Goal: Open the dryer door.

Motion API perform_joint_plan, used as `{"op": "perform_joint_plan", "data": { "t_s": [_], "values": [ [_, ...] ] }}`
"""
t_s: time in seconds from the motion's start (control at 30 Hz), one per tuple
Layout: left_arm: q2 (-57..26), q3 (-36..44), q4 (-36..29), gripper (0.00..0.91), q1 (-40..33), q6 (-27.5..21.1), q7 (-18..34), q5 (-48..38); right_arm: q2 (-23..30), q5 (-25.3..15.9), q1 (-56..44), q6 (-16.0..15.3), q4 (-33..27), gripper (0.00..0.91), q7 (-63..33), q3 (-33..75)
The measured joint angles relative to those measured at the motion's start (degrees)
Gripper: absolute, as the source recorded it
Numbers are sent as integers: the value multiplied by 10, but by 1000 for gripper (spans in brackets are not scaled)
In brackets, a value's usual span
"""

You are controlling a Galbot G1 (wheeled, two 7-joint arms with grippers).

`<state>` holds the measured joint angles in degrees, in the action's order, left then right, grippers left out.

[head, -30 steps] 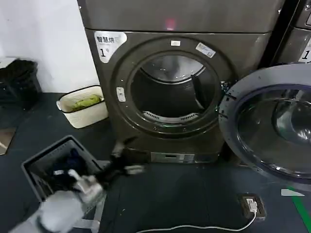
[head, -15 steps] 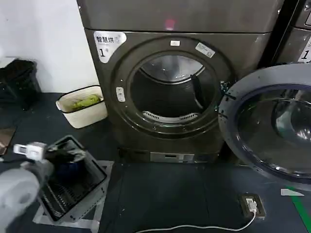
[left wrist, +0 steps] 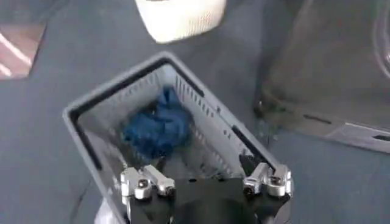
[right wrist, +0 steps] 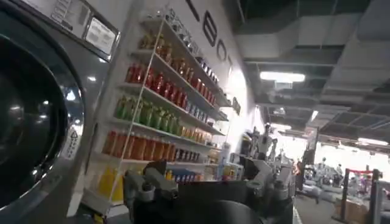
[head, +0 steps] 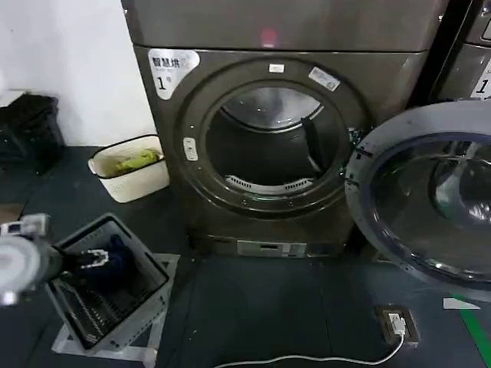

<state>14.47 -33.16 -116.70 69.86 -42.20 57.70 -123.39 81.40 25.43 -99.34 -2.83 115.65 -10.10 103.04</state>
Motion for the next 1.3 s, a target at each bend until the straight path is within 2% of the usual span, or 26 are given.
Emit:
{"op": "perform_joint_plan", "data": {
  "t_s": [0.17, 0.43, 1.3],
  "values": [
    [-12, 24, 39, 907, -25, 0, 4, -58, 6, 0, -3, 14, -2, 907, 3, -6],
    [-19, 91, 78, 907, -94, 0, 11, -90, 8, 5, -5, 14, -7, 907, 4, -3],
    [-19, 109, 118, 907, -121, 0, 11, -109, 15, 12, -6, 30, -18, 907, 4, 5]
  ]
}}
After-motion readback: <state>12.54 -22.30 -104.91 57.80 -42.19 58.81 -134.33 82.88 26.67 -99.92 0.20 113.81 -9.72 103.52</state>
